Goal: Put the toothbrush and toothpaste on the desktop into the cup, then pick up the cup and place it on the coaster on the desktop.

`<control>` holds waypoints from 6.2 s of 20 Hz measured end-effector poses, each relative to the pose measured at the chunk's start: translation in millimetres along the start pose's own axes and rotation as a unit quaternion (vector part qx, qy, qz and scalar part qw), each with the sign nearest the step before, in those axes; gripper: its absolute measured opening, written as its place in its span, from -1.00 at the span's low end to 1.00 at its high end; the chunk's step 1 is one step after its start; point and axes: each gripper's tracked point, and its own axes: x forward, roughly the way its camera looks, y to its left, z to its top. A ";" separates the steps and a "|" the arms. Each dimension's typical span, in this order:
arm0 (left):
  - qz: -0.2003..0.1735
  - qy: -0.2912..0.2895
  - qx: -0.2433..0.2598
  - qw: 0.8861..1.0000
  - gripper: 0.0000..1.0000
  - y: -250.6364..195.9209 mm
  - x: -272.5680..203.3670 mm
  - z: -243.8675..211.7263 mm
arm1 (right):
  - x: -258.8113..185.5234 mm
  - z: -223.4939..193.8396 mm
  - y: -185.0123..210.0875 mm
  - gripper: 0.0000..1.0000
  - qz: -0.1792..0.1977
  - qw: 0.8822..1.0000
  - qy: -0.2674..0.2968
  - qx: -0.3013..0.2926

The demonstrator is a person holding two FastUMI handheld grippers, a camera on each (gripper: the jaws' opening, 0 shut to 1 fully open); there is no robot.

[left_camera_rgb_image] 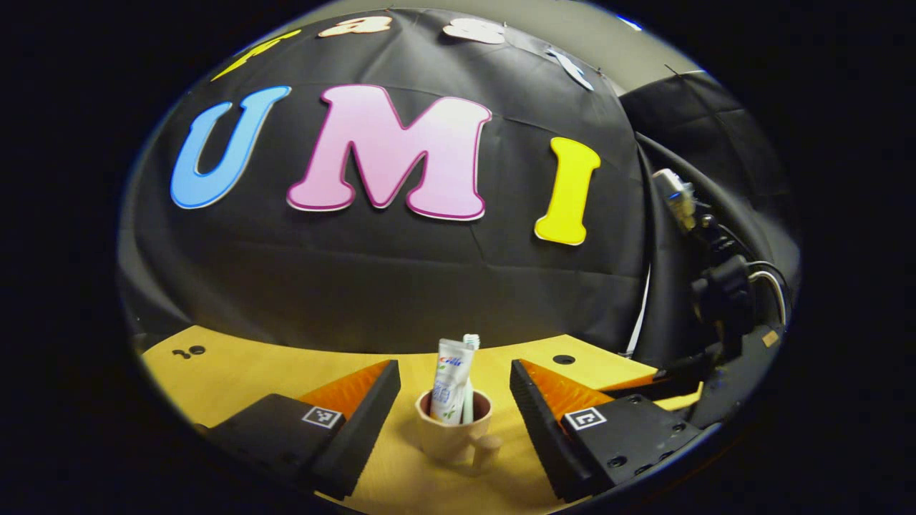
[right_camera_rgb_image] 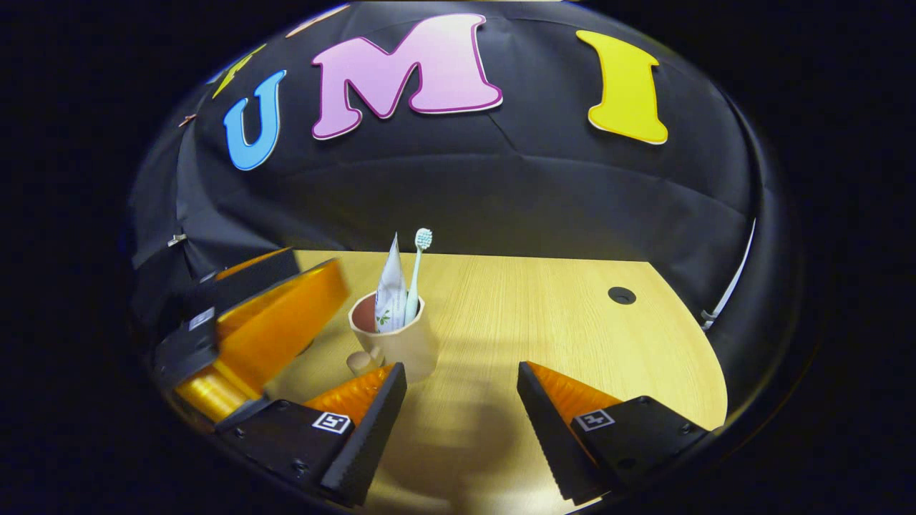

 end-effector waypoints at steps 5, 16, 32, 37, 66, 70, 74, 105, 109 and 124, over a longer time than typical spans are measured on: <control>0.053 0.040 -0.033 0.997 0.94 29.7 -73.1 -6.6 | 13.4 11.8 19.8 0.94 0.020 0.999 0.032 0.019; 0.162 0.105 -0.101 0.976 0.94 87.2 -197.1 -25.7 | 48.1 -8.4 60.5 0.97 0.015 0.977 0.209 0.038; 0.267 0.153 -0.149 0.940 0.94 161.2 -294.8 -69.8 | 86.1 -48.8 70.4 0.91 -0.009 0.937 0.347 -0.031; 0.280 0.160 -0.156 0.934 0.95 167.0 -303.4 -76.4 | 85.6 -60.0 71.0 0.51 -0.006 0.931 0.364 -0.035; 0.254 0.178 -0.150 0.939 0.95 136.1 -325.0 -92.3 | 79.1 -35.8 191.7 -0.42 0.093 0.933 0.324 -0.129; 0.273 0.183 -0.161 0.931 0.96 146.8 -344.8 -99.1 | 83.1 -43.5 225.6 -0.42 0.107 0.926 0.331 -0.146; 0.293 0.186 -0.170 0.922 0.96 161.4 -362.8 -106.4 | 86.1 -49.7 246.9 -0.41 0.113 0.921 0.338 -0.156; 0.227 0.112 -0.107 0.962 0.95 149.8 -361.8 -0.2 | -63.3 74.5 227.2 0.98 0.078 0.981 0.154 -0.083; 0.179 0.104 -0.082 0.975 0.95 136.8 -351.5 24.8 | -123.9 97.3 204.6 0.98 0.051 0.992 0.099 -0.059; 0.130 0.075 -0.022 0.988 0.94 84.6 -374.2 85.7 | -301.6 24.9 189.4 0.98 -0.029 0.999 -0.005 0.033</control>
